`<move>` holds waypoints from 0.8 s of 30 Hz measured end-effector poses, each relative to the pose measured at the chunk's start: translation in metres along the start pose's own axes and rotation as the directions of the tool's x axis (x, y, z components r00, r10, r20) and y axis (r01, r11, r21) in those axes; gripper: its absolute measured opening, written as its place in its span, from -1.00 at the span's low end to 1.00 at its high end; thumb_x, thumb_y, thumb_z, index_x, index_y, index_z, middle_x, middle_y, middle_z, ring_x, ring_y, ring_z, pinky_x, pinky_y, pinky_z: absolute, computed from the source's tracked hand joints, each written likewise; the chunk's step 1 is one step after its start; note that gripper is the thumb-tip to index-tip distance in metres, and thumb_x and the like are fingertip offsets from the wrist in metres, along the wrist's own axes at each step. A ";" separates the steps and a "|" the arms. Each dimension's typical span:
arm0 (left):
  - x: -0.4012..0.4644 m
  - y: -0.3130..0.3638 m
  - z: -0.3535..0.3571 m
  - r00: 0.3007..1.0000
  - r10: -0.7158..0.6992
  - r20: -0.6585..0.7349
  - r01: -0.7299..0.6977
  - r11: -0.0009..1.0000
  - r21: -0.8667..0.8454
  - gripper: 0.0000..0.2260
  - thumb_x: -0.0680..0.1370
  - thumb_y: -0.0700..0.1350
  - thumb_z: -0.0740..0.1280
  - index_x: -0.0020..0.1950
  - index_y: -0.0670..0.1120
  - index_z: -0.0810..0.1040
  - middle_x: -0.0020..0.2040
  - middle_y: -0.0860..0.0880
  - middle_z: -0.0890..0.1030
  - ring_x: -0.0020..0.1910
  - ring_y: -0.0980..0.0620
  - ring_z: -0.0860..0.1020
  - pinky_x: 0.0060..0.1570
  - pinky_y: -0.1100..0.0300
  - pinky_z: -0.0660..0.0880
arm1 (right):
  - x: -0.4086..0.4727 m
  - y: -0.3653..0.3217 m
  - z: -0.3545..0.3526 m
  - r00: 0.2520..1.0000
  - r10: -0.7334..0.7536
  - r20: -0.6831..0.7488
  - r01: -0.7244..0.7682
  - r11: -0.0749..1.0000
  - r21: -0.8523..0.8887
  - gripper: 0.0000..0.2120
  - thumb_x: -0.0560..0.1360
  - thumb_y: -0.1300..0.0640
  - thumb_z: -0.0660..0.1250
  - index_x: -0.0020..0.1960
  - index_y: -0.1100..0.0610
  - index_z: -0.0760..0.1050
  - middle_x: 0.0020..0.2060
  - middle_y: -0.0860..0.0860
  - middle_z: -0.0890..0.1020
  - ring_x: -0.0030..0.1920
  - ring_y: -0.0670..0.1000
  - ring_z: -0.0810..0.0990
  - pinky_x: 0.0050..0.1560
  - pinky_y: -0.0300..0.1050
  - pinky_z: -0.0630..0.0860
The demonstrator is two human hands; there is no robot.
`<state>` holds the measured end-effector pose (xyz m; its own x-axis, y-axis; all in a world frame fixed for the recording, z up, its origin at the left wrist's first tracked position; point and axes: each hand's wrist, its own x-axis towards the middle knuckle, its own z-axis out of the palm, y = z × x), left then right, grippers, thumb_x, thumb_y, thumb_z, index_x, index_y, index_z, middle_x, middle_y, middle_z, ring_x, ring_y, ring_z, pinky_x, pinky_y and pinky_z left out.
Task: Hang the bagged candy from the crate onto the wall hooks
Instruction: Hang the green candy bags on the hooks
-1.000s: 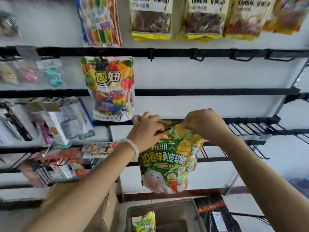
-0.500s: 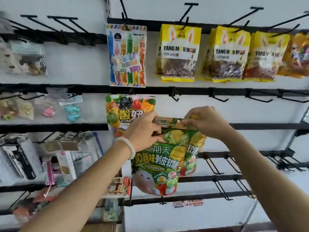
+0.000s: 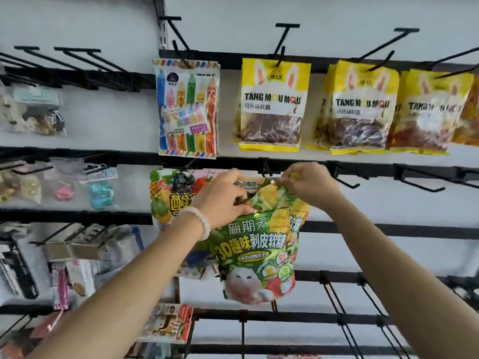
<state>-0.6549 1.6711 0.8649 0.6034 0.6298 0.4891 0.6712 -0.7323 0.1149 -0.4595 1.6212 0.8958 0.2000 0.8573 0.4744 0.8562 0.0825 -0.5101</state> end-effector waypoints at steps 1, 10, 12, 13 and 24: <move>0.003 0.000 0.001 1.000 -0.001 -0.008 0.001 1.000 0.001 -0.72 0.44 0.14 0.35 -0.17 -0.08 0.58 0.31 -0.04 0.35 0.30 -0.02 0.32 0.16 0.12 0.39 | 0.005 0.003 0.001 1.000 0.000 -0.001 0.000 1.000 0.008 -0.84 0.42 -0.07 0.40 -0.16 0.02 0.59 -0.34 0.03 0.61 -0.32 0.05 0.53 -0.31 -0.04 0.50; 0.016 -0.012 0.008 0.997 -0.053 -0.058 0.056 0.997 0.049 -0.75 0.44 0.11 0.36 -0.14 -0.08 0.61 0.25 0.00 0.37 0.25 0.01 0.32 0.12 0.12 0.37 | 0.020 0.007 0.006 0.994 -0.076 0.072 0.073 0.996 0.052 -0.84 0.42 -0.06 0.40 -0.25 0.00 0.52 -0.39 0.00 0.56 -0.32 0.02 0.51 -0.32 -0.13 0.43; 0.014 -0.016 0.011 0.997 -0.062 -0.053 0.065 0.997 0.052 -0.74 0.43 0.11 0.37 -0.12 -0.08 0.61 0.22 -0.01 0.38 0.26 0.00 0.32 0.15 0.10 0.37 | 0.021 0.006 0.010 0.992 -0.093 0.088 0.089 0.995 0.046 -0.84 0.42 -0.08 0.39 -0.16 0.01 0.55 -0.24 0.09 0.65 -0.18 0.11 0.59 -0.17 -0.02 0.54; 0.013 -0.018 0.012 0.997 -0.067 -0.047 0.070 0.996 0.055 -0.73 0.43 0.12 0.36 -0.11 -0.08 0.61 0.22 -0.01 0.39 0.27 0.00 0.31 0.16 0.09 0.37 | 0.021 0.005 0.012 0.991 -0.099 0.092 0.096 0.995 0.038 -0.81 0.42 -0.09 0.39 -0.10 0.02 0.57 -0.17 0.11 0.66 -0.12 0.13 0.60 -0.10 0.03 0.57; 0.023 -0.014 0.016 0.999 -0.044 -0.008 0.044 0.998 0.035 -0.75 0.43 0.13 0.36 -0.17 -0.06 0.58 0.19 0.01 0.39 0.25 0.01 0.33 0.09 0.15 0.34 | 0.024 0.015 0.008 0.995 -0.048 0.088 0.048 0.999 -0.001 -0.84 0.43 -0.08 0.37 -0.24 -0.02 0.52 -0.39 -0.02 0.54 -0.31 0.00 0.49 -0.29 -0.11 0.44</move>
<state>-0.6437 1.7001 0.8601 0.5700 0.6590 0.4907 0.7117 -0.6945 0.1060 -0.4459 1.6465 0.8941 0.1157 0.8940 0.4330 0.8655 0.1231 -0.4856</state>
